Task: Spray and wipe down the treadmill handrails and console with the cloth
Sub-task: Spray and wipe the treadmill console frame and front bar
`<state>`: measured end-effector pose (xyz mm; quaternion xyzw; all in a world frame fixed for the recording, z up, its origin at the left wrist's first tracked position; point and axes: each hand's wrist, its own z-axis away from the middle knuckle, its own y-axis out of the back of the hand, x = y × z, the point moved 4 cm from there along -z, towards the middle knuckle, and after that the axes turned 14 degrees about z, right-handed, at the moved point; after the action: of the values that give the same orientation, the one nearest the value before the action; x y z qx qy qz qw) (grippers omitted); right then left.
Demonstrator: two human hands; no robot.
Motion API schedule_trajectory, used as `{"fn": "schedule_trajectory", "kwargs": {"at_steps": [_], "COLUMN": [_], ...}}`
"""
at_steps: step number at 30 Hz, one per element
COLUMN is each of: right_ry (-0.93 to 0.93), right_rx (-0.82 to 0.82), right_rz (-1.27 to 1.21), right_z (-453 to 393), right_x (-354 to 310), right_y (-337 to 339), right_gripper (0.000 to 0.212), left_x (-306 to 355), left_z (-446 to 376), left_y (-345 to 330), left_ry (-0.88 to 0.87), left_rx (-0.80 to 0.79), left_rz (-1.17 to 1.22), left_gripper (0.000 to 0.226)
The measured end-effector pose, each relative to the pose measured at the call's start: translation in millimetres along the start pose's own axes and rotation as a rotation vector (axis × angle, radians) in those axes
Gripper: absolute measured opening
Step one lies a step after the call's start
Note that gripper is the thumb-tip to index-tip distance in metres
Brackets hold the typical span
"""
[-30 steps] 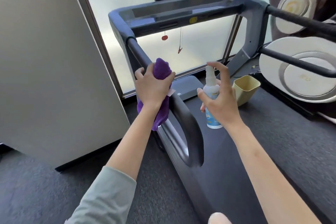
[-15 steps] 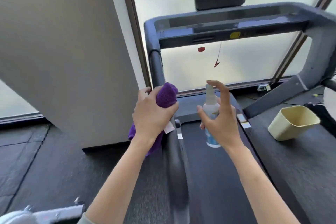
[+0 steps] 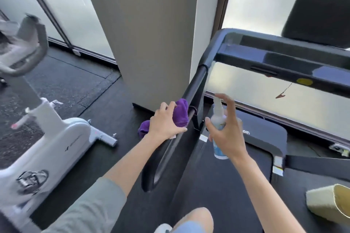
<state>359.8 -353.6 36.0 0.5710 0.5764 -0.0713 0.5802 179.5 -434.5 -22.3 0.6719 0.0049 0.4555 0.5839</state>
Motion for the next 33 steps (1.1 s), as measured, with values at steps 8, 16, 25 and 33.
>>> {"fn": "schedule_trajectory", "kwargs": {"at_steps": [8,16,25,33], "right_ry": [0.078,0.123,0.310,0.521], "right_rx": [-0.215,-0.388,-0.610,-0.844], "right_rz": [-0.020,-0.014,-0.087,-0.103], "right_z": [-67.1,-136.6,-195.3,-228.0], "right_x": [26.8,52.4,58.6,61.5], "right_y": [-9.0,-10.3,-31.7,-40.8], "right_gripper": [0.070,0.063,0.069,0.065], "left_x": [4.0,5.7,47.0,50.9], "left_z": [2.2,6.5,-0.7,21.4], "left_y": [-6.7,21.8,16.9,-19.4], "left_ry": [0.044,0.232,0.406,0.754], "left_rx": [0.187,0.579,0.586,0.425], "left_rz": [0.016,0.107,-0.099,-0.274], "left_gripper": [0.055,0.033,0.049,0.069]}}
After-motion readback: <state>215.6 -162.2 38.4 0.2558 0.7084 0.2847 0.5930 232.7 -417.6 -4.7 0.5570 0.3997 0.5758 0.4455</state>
